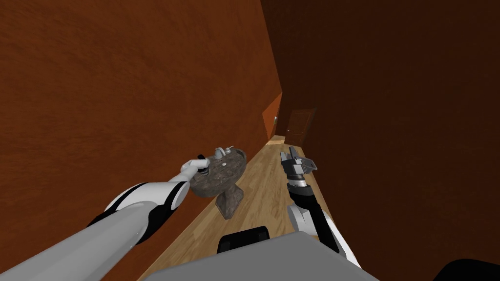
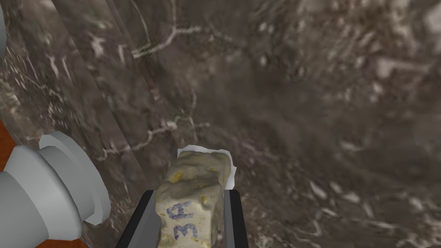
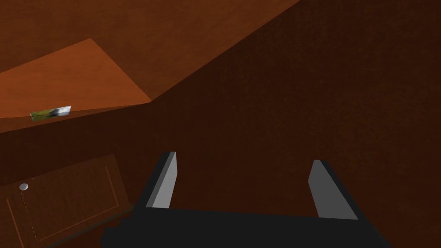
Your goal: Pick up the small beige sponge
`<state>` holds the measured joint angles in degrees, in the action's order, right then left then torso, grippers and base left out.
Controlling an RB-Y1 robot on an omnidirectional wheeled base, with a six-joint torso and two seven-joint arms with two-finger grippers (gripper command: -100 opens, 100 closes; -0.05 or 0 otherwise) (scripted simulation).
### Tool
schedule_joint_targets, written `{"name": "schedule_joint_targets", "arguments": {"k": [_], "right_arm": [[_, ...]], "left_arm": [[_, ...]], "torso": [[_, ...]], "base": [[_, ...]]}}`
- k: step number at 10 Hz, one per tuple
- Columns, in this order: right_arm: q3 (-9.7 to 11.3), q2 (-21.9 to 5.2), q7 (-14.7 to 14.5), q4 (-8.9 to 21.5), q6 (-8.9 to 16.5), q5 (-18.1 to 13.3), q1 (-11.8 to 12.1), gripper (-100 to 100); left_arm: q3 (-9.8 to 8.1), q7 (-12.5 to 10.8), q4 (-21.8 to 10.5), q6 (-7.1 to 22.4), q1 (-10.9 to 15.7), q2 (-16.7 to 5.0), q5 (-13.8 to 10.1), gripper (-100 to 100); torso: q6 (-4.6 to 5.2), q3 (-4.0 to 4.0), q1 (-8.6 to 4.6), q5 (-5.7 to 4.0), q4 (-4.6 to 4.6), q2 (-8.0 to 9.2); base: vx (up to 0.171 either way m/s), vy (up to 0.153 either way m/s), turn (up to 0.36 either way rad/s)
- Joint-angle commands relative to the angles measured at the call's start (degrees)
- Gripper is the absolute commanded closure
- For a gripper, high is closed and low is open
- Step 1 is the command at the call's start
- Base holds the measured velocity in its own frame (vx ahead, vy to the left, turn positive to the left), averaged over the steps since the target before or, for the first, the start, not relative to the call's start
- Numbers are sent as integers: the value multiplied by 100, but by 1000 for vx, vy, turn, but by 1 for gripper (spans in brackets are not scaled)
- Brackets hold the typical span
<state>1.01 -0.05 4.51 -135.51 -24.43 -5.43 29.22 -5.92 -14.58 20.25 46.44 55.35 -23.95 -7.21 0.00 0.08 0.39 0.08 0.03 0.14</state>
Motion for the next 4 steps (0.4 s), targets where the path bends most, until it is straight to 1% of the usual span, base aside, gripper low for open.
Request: {"name": "schedule_joint_targets", "arguments": {"k": [1,2,3,4], "right_arm": [[0,0,0,0,0,0,0,0],[0,0,0,0,0,0,1,0],[0,0,0,0,0,0,1,0],[0,1,0,0,0,0,2,0]], "left_arm": [[90,-286,13,8,20,30,53,100],[90,-334,13,8,20,30,53,100],[84,-275,25,12,13,32,49,100],[85,-295,30,17,10,32,50,0]], "torso": [[0,0,0,0,0,0],[-6,1,0,0,1,0],[-11,-4,-10,-2,-1,-10],[-10,-9,-20,-4,-3,-18]], "base": [[-75,87,-125],[-31,36,-21],[-10,9,3],[0,0,0]]}}
